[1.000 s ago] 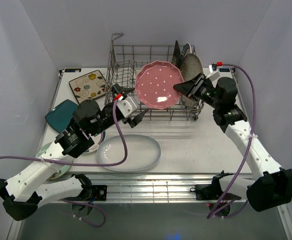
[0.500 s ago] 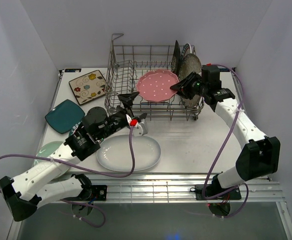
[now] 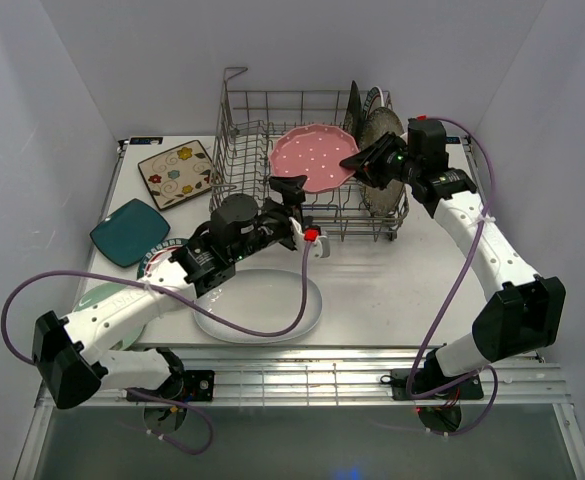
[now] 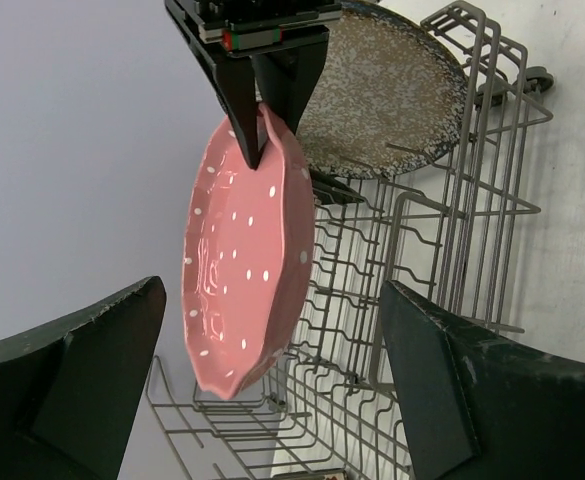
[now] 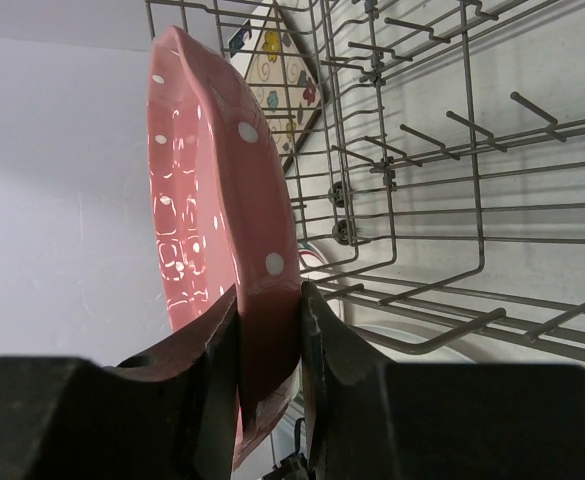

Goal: Load the plates into the dish rack
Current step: Insert the plate into the dish rack.

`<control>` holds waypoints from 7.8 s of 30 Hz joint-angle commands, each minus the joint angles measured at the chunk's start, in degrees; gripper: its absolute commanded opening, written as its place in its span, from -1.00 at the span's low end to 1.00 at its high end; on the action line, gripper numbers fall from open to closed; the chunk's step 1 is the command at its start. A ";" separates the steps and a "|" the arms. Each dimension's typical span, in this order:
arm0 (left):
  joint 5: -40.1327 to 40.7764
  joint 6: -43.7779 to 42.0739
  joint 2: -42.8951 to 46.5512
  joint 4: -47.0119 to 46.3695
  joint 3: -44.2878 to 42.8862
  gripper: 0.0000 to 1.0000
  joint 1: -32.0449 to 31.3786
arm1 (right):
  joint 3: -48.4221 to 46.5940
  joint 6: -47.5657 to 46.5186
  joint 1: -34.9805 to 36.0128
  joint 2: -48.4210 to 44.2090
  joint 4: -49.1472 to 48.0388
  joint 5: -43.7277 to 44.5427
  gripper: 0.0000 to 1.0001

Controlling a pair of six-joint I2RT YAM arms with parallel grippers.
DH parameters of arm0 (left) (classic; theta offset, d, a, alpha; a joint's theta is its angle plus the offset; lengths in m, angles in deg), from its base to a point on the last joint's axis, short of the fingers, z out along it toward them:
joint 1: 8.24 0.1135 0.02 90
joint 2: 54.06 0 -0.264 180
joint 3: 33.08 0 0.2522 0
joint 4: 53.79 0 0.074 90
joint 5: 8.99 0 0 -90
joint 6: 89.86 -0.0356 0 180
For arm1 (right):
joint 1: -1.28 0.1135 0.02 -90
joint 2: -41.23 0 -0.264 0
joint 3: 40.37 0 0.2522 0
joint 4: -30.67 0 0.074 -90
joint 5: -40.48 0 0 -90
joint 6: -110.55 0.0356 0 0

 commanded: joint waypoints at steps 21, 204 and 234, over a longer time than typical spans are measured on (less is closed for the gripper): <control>15.00 -8.45 -10.46 -9.78 -5.15 0.67 -4.73 | -4.18 2.85 -0.01 -5.36 -7.77 -4.82 -0.85; -17.69 67.84 -1.49 -14.18 3.73 0.96 53.54 | -35.04 -74.59 15.02 57.04 -45.12 67.18 -0.55; -17.95 67.93 -0.35 -13.56 3.73 0.96 53.45 | -33.37 -75.47 14.85 44.65 -42.13 71.13 0.21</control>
